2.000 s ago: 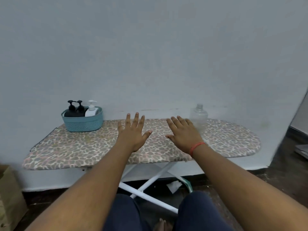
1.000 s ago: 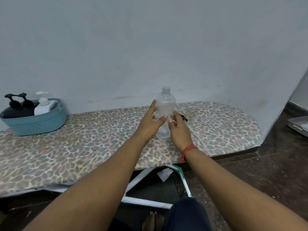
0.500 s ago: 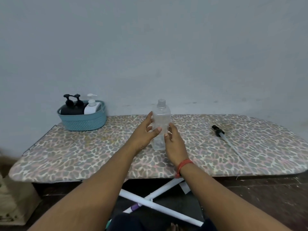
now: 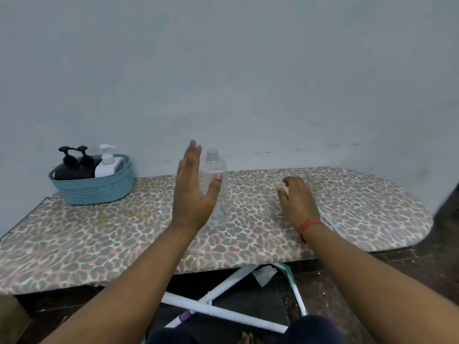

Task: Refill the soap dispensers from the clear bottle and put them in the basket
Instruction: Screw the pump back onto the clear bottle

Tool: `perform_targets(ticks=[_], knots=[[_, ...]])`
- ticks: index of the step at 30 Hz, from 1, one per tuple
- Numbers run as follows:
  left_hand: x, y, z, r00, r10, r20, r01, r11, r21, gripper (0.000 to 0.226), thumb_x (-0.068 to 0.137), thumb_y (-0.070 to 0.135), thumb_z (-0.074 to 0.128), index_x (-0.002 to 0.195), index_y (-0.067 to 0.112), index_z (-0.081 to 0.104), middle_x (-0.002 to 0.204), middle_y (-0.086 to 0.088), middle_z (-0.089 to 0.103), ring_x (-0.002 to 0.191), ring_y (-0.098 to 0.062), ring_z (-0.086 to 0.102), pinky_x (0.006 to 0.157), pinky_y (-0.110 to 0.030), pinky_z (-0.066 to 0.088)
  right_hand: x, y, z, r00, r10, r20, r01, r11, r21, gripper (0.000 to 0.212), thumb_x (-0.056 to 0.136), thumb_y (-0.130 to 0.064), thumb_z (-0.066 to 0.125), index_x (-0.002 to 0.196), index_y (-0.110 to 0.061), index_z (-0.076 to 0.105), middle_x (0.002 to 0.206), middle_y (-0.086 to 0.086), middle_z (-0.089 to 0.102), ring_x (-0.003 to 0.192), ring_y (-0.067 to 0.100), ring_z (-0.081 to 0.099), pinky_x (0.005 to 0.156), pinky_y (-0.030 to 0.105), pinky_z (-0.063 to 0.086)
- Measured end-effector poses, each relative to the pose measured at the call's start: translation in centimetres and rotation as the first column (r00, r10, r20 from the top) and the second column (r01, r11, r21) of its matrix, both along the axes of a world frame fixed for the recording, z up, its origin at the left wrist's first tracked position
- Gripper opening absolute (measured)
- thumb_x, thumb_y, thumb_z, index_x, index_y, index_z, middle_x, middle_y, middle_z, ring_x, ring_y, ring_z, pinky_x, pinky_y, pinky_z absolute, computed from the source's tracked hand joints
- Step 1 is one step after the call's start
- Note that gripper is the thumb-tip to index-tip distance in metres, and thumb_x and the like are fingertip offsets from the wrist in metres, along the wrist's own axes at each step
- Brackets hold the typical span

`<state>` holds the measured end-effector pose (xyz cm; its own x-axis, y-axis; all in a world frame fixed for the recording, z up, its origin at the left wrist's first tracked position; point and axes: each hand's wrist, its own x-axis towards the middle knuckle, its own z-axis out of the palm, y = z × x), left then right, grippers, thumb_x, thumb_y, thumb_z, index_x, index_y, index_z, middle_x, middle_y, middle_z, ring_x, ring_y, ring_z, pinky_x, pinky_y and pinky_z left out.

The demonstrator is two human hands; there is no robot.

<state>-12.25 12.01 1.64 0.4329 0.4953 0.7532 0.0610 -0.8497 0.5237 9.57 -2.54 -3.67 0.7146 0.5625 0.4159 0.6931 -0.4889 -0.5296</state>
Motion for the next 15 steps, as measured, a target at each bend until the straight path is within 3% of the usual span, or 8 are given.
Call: perform_targets(ticks=[2, 4, 9, 12, 15], knots=[[1.5, -1.8, 0.5, 0.994, -0.097, -0.052, 0.106, 0.966, 0.235, 0.070, 0.104, 0.046, 0.044, 0.162, 0.019, 0.017, 0.171, 0.002, 0.011, 0.156, -0.017, 0.014, 0.127, -0.044, 0.010, 2.1, -0.9, 0.0, 0.991, -0.078, 0.109, 0.087, 0.993, -0.080, 0.037, 0.100, -0.030, 0.052, 0.130, -0.009, 0.054, 0.129, 0.012, 0.054, 0.119, 0.032, 0.049, 0.100, 0.045, 0.045], [3.4, -4.0, 0.3, 0.967, -0.175, -0.187, 0.229, 0.917, 0.327, 0.072, 0.103, 0.047, 0.043, 0.162, 0.017, 0.016, 0.171, 0.000, 0.007, 0.157, -0.019, 0.010, 0.128, -0.045, 0.006, 3.7, -1.5, 0.0, 0.978, -0.131, 0.162, 0.162, 0.967, -0.196, 0.040, 0.099, -0.034, 0.052, 0.130, -0.009, 0.052, 0.130, 0.013, 0.052, 0.119, 0.034, 0.047, 0.097, 0.046, 0.046], [8.6, -7.7, -3.5, 0.781, -0.148, -0.607, 0.330, 0.923, 0.199, 0.075, 0.103, 0.060, 0.032, 0.162, 0.028, -0.002, 0.169, 0.005, -0.016, 0.155, -0.014, -0.017, 0.127, -0.047, -0.002, 6.0, -1.5, -0.3, 0.985, -0.140, 0.097, 0.169, 0.852, -0.495, 0.046, 0.099, -0.042, 0.045, 0.135, -0.014, 0.046, 0.137, 0.015, 0.049, 0.124, 0.035, 0.045, 0.098, 0.048, 0.044], [10.6, -8.3, -5.8, 0.670, -0.098, -0.736, 0.282, 0.951, 0.130, 0.076, 0.101, 0.066, 0.022, 0.160, 0.031, -0.010, 0.163, 0.007, -0.025, 0.153, -0.018, -0.024, 0.126, -0.050, -0.003, 6.6, -1.6, -0.6, 0.993, -0.117, 0.032, 0.118, 0.869, -0.481, 0.035, 0.100, -0.031, 0.044, 0.132, -0.019, 0.048, 0.125, 0.013, 0.055, 0.116, 0.033, 0.051, 0.092, 0.046, 0.048], [11.6, -8.3, -7.1, 0.618, -0.076, -0.783, 0.266, 0.957, 0.118, 0.076, 0.099, 0.069, 0.017, 0.158, 0.034, -0.015, 0.162, 0.007, -0.029, 0.153, -0.020, -0.026, 0.125, -0.051, -0.005, 6.8, -1.6, -0.6, 0.995, -0.083, 0.059, 0.101, 0.870, -0.482, 0.035, 0.096, -0.015, 0.046, 0.131, -0.020, 0.048, 0.117, 0.013, 0.058, 0.107, 0.032, 0.055, 0.081, 0.041, 0.048]])
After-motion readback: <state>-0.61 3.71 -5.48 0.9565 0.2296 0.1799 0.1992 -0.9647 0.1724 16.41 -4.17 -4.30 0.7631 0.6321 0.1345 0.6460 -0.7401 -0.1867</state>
